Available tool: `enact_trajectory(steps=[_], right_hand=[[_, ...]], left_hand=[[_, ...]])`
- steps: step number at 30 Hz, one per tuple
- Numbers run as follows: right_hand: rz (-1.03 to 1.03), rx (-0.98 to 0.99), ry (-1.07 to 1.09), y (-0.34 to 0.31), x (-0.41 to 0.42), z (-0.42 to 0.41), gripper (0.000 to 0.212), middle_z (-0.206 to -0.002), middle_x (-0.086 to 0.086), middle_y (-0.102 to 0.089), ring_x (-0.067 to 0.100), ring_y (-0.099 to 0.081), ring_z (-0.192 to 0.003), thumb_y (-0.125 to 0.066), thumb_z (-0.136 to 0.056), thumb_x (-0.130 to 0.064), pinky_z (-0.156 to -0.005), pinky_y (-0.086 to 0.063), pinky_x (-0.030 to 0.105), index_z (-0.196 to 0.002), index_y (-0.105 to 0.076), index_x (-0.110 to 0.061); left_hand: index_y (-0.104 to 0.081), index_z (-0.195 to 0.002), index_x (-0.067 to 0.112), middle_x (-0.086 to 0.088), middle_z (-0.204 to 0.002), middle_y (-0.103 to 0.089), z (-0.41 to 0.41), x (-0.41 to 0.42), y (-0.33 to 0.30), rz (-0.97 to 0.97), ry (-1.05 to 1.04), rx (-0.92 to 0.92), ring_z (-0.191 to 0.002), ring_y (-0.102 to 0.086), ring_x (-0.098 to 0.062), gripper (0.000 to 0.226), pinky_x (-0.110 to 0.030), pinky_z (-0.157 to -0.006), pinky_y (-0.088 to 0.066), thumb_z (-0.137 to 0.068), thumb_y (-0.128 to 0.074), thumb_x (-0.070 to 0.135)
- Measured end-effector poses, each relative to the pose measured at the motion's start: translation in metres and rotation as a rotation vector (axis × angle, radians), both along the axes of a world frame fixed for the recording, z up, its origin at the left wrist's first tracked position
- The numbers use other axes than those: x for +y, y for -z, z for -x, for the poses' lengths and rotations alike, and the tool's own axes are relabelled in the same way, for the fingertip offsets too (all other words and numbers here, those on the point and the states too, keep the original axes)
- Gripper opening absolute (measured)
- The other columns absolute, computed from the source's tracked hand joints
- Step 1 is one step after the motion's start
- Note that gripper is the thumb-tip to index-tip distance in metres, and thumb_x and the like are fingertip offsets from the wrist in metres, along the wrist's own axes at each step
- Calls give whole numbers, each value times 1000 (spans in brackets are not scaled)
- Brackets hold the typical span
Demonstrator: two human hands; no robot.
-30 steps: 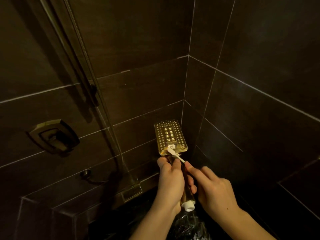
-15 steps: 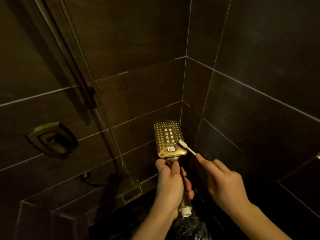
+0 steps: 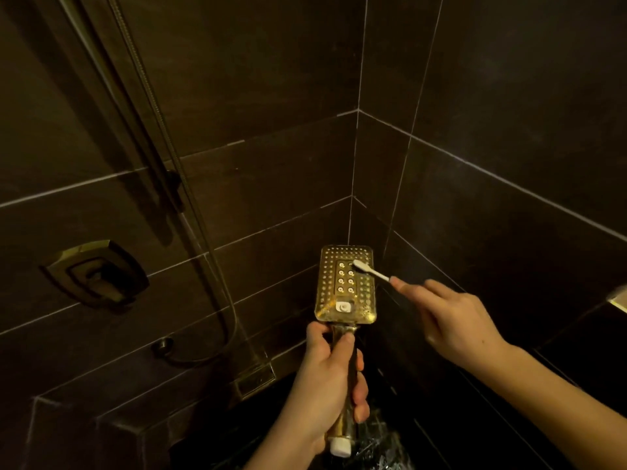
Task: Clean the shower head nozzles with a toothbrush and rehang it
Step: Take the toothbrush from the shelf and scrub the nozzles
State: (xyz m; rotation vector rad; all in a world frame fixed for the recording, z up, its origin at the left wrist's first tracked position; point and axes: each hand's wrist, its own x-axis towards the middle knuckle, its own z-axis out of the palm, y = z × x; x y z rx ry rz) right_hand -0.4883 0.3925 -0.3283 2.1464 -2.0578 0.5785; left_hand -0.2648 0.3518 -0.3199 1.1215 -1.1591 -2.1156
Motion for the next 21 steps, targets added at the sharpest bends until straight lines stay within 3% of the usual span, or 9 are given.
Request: enact_trajectory(steps=[6, 9, 13, 17, 21], right_hand=[[-128, 104, -199, 3, 26, -11, 54, -80, -7, -53, 4, -27, -43, -46, -88, -24, -33, -33, 21, -141, -47, -32], [-96, 137, -148, -2, 13, 9, 62, -83, 0, -61, 6, -37, -37, -62, -81, -16, -30, -38, 22, -139, -48, -33], [-62, 124, -40, -12, -6, 30, 44, -78, -1, -56, 12, -42, -39, -35, -96, -30, -31, -40, 30, -140, -41, -34], [-151, 91, -240, 0, 24, 12, 54, -82, -6, -53, 7, -40, -40, -46, -88, -23, -33, -37, 21, -142, -46, -32], [-127, 108, -264, -1, 16, 17, 59, -81, -5, -54, 10, -42, -39, -48, -86, -19, -32, -40, 28, -143, -45, -31]], left_hand=[[-41, -114, 29, -11, -83, -53, -9, -7, 10, -29, -21, -62, -43, -46, -16, 11, -27, -38, -39, -105, -46, 24], [-42, -113, 29, -12, -84, -54, -14, -3, 12, -50, 47, -53, -43, -46, -16, 11, -27, -38, -39, -104, -48, 26], [-43, -114, 25, -11, -82, -54, -16, 2, 12, -34, 104, -30, -42, -45, -17, 14, -26, -37, -39, -103, -51, 28], [-44, -115, 29, -12, -84, -55, -16, -4, 14, -62, 64, -40, -43, -46, -16, 13, -26, -37, -38, -104, -49, 26], [-43, -116, 27, -12, -85, -54, -19, -2, 13, -53, 91, -32, -43, -45, -15, 12, -26, -38, -38, -104, -48, 25]])
